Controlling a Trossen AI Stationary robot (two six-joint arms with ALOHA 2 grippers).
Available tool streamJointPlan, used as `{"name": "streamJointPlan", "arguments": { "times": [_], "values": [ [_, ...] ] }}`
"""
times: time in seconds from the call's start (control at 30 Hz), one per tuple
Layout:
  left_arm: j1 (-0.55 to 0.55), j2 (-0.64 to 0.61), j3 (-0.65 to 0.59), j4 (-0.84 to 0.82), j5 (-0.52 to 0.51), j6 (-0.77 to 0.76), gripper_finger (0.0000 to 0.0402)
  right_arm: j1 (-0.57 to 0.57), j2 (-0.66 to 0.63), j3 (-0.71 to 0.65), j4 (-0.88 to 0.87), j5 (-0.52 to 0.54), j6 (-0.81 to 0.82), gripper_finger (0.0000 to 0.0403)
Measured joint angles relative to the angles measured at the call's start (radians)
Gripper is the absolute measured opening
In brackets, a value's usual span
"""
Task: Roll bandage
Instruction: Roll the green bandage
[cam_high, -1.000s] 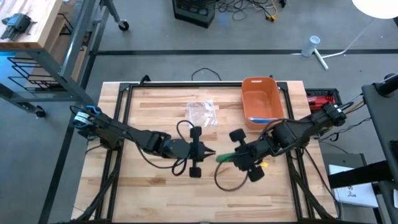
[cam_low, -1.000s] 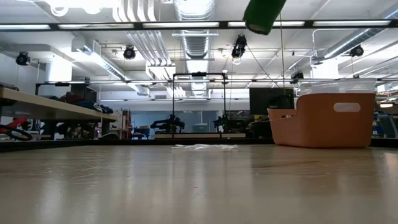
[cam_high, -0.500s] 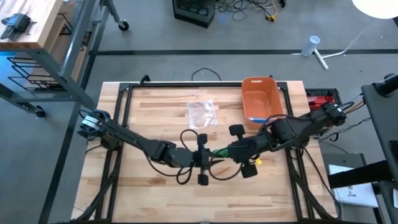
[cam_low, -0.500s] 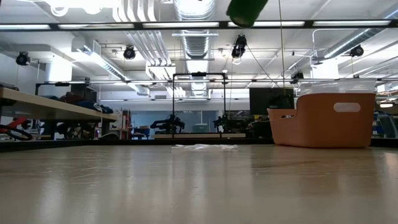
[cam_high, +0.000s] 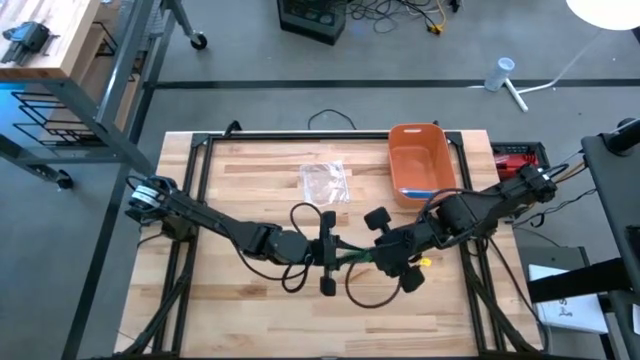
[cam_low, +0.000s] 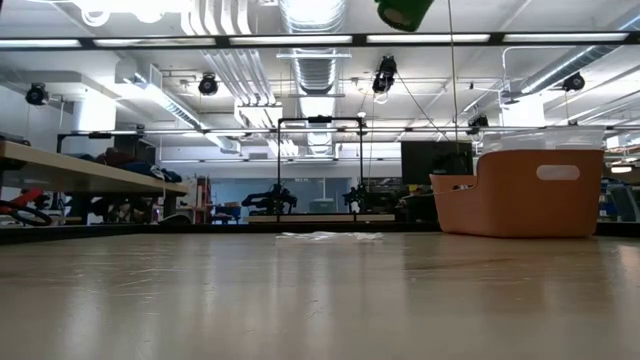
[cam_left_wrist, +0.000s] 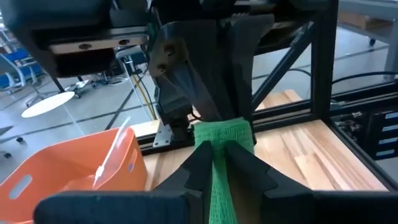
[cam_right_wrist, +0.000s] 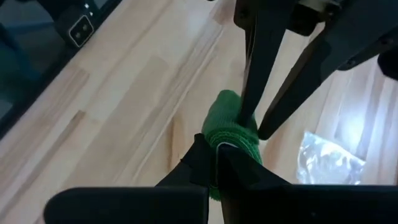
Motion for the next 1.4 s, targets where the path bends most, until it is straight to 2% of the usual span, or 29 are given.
{"name": "streamJointPlan", "arguments": {
  "times": [0.23, 0.57, 0.9, 1.4],
  "values": [
    [-0.002, 0.0, 0.0, 0.0, 0.006, 0.008, 0.0036, 0.001, 0.0, -0.001, 0.039, 0.002, -0.066, 0.0003],
    [-0.009, -0.056, 0.0, -0.101, -0.065, 0.073, 0.0037, 0.001, -0.017, 0.006, 0.04, -0.028, 0.102, 0.0003],
    [-0.063, -0.073, 0.0, -0.129, -0.061, 0.011, 0.0037, 0.001, -0.082, 0.006, 0.047, -0.005, 0.115, 0.0003],
    [-0.055, -0.072, -0.018, -0.131, -0.073, -0.002, 0.0036, 0.03, -0.096, 0.006, 0.088, -0.033, 0.088, 0.0003]
  ]
}}
